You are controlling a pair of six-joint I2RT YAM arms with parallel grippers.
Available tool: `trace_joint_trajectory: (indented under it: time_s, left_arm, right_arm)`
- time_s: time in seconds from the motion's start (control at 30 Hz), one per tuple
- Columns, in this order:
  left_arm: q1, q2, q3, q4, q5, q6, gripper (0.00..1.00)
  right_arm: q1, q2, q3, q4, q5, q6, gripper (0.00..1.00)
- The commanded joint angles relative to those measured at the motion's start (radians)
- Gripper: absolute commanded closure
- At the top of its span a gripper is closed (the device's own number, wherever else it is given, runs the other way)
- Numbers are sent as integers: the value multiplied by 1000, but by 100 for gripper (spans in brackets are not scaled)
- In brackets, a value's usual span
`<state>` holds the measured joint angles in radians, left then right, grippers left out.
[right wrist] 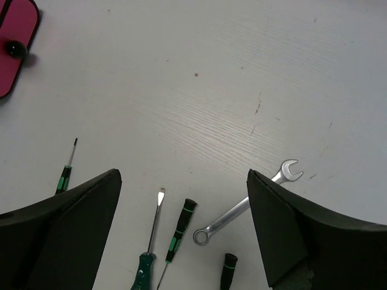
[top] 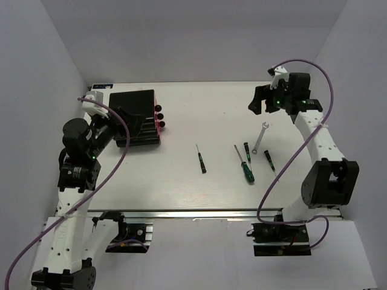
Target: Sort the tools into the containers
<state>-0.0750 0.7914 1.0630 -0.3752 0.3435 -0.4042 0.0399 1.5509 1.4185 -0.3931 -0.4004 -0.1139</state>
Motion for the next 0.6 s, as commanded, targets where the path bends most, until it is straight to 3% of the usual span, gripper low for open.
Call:
trace_joint_trajectory:
  time_s: [0.0, 0.03, 0.07, 0.1, 0.13, 0.2, 0.27, 0.33, 0.37, 0.4, 0.47, 0.57]
  left_arm:
    - [1, -20, -15, -13, 42, -1, 2]
    - [1, -21, -26, -10, 40, -5, 2]
    - [3, -21, -31, -8, 40, -8, 2]
    - [3, -20, -35, -7, 43, -15, 4]
    - [1, -14, -38, -5, 43, -16, 6]
    - [1, 0, -34, -8, 45, -15, 12]
    - [3, 23, -14, -28, 31, -10, 42]
    - [1, 38, 0, -57, -9, -5, 80]
    - [1, 40, 8, -65, -21, -4, 85]
    - [1, 40, 9, -70, -34, -5, 86]
    - [3, 35, 8, -82, -63, -10, 72]
    - [1, 38, -3, -99, -93, -15, 26]
  right_arm:
    - [6, 14, 49, -21, -81, -87, 11]
    - [9, 18, 71, -70, -168, -175, 11]
    - [18, 29, 89, -131, -371, -451, 11]
    - [41, 37, 106, -210, -446, -633, 11]
    - [122, 46, 118, -313, -457, -735, 11]
    - [219, 58, 108, -285, -313, -792, 11]
    - [290, 69, 85, -248, -371, -837, 11]
    - [316, 80, 56, -128, -498, -721, 11]
    - [325, 93, 50, -4, -538, -689, 19]
    - [336, 110, 60, 52, -569, -652, 26]
    - [367, 211, 117, 171, -607, -487, 46]
    - [408, 395, 311, 186, -637, -357, 58]
